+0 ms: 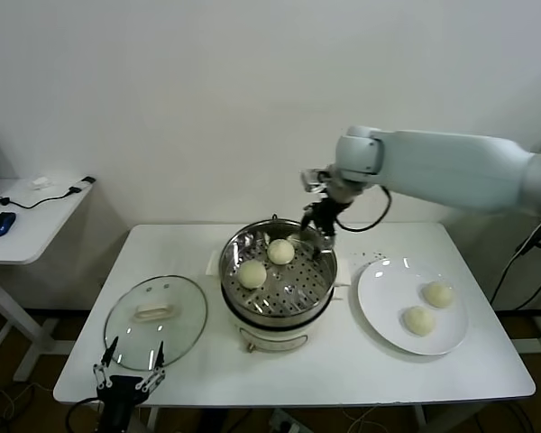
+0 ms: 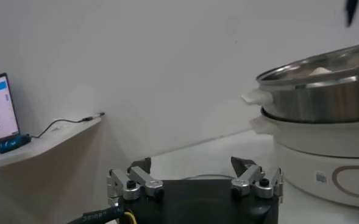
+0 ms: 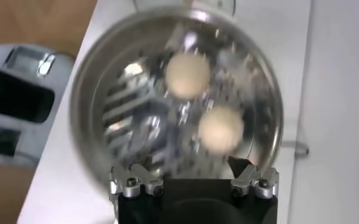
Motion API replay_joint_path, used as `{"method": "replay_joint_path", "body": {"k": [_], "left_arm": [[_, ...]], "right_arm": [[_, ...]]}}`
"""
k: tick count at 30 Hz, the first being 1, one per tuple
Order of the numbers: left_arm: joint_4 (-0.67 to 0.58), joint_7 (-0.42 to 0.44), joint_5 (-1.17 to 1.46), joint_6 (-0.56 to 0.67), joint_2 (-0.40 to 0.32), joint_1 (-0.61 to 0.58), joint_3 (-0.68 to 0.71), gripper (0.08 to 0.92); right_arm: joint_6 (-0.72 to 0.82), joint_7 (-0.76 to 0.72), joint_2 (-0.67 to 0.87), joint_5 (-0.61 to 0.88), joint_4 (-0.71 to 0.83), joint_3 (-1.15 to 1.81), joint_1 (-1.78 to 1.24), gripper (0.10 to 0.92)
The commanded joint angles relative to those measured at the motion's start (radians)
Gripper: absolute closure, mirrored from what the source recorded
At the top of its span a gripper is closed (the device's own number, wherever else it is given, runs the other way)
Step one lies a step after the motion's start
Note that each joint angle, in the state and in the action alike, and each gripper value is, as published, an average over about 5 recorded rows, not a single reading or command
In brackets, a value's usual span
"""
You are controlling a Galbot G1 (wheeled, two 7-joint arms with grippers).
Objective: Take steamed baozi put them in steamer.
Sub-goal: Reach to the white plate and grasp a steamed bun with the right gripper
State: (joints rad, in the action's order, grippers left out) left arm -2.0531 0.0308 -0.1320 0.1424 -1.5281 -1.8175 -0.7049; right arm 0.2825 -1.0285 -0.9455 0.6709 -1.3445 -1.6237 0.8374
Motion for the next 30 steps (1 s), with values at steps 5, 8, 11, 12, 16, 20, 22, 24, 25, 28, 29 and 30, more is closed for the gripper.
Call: {"method": "replay_joint_path", "body": {"k": [5,8,11,12,16,20,22,24,25,28,29,30], "left_arm": [[-0.004,0.001,-0.017,-0.005,-0.01,-0.006,-0.002,0.177],[-0.005,0.001,-0.022,-0.005,-0.014,-0.01,-0.004,0.177],[-0.005,0.001,-0.025,-0.005,-0.017,-0.014,-0.007,0.177],[-0.004,0.001,-0.026,-0.005,-0.018,-0.014,-0.007,0.177],[-0.003,0.0,-0.032,-0.007,-0.023,-0.014,-0.009,0.177],[0.003,0.0,-0.039,-0.007,-0.026,-0.015,-0.01,0.177],[0.008,0.0,-0.043,-0.006,-0.03,-0.014,-0.009,0.177],[0.011,0.0,-0.046,-0.005,-0.033,-0.015,-0.008,0.177],[0.012,0.0,-0.046,-0.004,-0.035,-0.016,-0.008,0.177],[0.017,0.0,-0.046,-0.002,-0.036,-0.018,-0.01,0.177],[0.019,0.0,-0.046,-0.001,-0.036,-0.018,-0.011,0.177],[0.02,-0.001,-0.046,-0.001,-0.035,-0.018,-0.013,0.177]], "right_arm": [[-0.059,-0.061,0.477,-0.447,-0.134,0.139,-0.23,0.203],[-0.063,-0.055,0.509,-0.513,-0.107,0.236,-0.38,0.203],[-0.072,-0.055,0.521,-0.564,-0.076,0.326,-0.505,0.203],[-0.076,-0.055,0.522,-0.58,-0.063,0.356,-0.548,0.203],[-0.095,-0.049,0.506,-0.642,-0.006,0.48,-0.698,0.203],[-0.122,-0.026,0.467,-0.67,0.064,0.572,-0.791,0.203],[-0.132,-0.015,0.445,-0.676,0.094,0.595,-0.813,0.203],[-0.137,-0.006,0.424,-0.681,0.115,0.606,-0.823,0.203],[-0.139,-0.001,0.414,-0.682,0.125,0.61,-0.827,0.203],[-0.15,0.015,0.381,-0.684,0.16,0.628,-0.832,0.203],[-0.152,0.017,0.372,-0.684,0.17,0.634,-0.831,0.203],[-0.154,0.018,0.362,-0.684,0.181,0.639,-0.83,0.203]]}}
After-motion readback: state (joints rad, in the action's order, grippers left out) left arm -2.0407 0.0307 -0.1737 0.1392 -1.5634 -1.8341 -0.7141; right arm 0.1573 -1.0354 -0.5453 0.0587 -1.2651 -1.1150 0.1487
